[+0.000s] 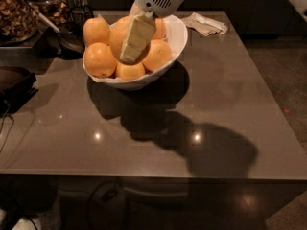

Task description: Pick orange from white bowl

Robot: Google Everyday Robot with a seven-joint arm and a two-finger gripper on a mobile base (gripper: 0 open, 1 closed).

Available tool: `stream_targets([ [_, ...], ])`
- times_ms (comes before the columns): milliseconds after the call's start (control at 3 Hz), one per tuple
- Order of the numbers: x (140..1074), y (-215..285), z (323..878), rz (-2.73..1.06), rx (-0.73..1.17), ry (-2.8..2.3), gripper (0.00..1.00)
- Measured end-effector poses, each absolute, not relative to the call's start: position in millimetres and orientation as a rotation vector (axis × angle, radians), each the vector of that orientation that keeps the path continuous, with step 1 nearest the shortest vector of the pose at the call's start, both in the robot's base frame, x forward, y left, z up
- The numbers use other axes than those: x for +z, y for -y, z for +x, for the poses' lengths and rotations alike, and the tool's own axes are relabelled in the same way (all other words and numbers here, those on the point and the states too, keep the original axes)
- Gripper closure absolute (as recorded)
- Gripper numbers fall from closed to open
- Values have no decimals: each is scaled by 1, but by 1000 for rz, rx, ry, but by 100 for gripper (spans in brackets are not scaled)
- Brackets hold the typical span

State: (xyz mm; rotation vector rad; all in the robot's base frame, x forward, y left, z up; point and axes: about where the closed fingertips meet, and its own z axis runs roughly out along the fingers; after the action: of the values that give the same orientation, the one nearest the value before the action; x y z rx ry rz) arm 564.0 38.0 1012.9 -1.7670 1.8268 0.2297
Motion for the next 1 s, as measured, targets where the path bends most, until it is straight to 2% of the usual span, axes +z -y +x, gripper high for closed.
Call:
stream_targets([
  [1000, 1017, -41, 505, -1567, 201, -1955, 100],
])
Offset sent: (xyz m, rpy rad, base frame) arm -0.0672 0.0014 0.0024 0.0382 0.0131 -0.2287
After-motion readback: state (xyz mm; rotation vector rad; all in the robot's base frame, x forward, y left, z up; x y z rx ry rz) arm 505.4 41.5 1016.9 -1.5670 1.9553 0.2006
